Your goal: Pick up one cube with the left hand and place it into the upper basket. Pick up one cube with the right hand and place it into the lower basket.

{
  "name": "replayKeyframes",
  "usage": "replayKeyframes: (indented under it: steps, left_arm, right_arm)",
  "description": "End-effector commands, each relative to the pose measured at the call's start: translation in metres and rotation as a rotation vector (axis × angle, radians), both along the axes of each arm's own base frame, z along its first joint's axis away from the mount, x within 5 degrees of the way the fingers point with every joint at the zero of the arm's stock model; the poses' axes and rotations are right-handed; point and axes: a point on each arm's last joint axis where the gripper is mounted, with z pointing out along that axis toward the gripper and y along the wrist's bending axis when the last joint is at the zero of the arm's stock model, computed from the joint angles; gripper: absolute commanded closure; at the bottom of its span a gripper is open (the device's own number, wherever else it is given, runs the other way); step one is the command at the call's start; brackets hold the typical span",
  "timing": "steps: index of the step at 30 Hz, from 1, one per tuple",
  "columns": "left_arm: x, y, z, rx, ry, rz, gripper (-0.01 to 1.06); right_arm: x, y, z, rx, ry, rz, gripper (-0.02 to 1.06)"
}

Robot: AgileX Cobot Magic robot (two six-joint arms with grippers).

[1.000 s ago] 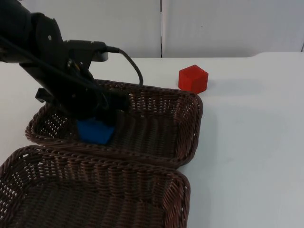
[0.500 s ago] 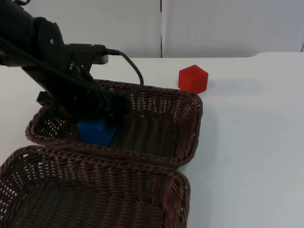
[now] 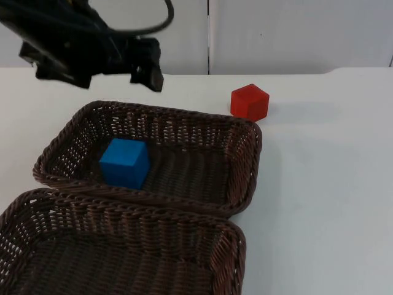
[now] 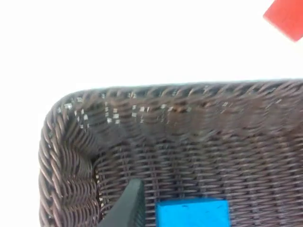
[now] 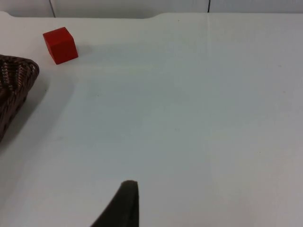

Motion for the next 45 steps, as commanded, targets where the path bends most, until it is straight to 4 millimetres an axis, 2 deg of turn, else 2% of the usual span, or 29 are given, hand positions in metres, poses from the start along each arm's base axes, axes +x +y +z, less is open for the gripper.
replayKeyframes:
  steps: [1,3,9,10,14,18,28,42,45]
  left_arm:
    - [-0.009,-0.001,0.019,-0.016,-0.027,-0.013,0.0]
    - [-0.012,0.0,0.026,-0.014,-0.036,-0.022,0.0]
    - [-0.035,0.008,0.073,-0.035,-0.138,-0.051,0.0]
    - [-0.035,0.008,0.073,-0.035,-0.138,-0.051,0.0]
    - [-0.051,0.013,0.098,-0.047,-0.194,-0.065,0.0]
    - [-0.062,0.016,0.112,-0.053,-0.218,-0.075,0.0]
    - [-0.086,0.025,0.123,-0.041,-0.267,-0.102,0.0]
    - [-0.136,0.043,0.107,-0.029,-0.279,-0.115,0.0]
    - [-0.152,0.048,0.103,-0.033,-0.283,-0.115,0.0]
  right_arm:
    - [0.0,0.0,0.0,0.005,-0.007,-0.009,-0.01]
    - [0.0,0.0,0.0,0.005,-0.007,-0.009,-0.01]
    - [0.0,0.0,0.0,0.005,-0.007,-0.009,-0.01]
    - [0.0,0.0,0.0,0.005,-0.007,-0.009,-0.01]
    - [0.0,0.0,0.0,0.005,-0.007,-0.009,-0.01]
    - [0.0,0.0,0.0,0.005,-0.007,-0.009,-0.01]
    - [0.0,0.0,0.0,0.005,-0.007,-0.009,-0.01]
    - [0.0,0.0,0.0,0.005,-0.007,-0.009,-0.01]
    - [0.0,0.0,0.0,0.005,-0.007,-0.009,-0.01]
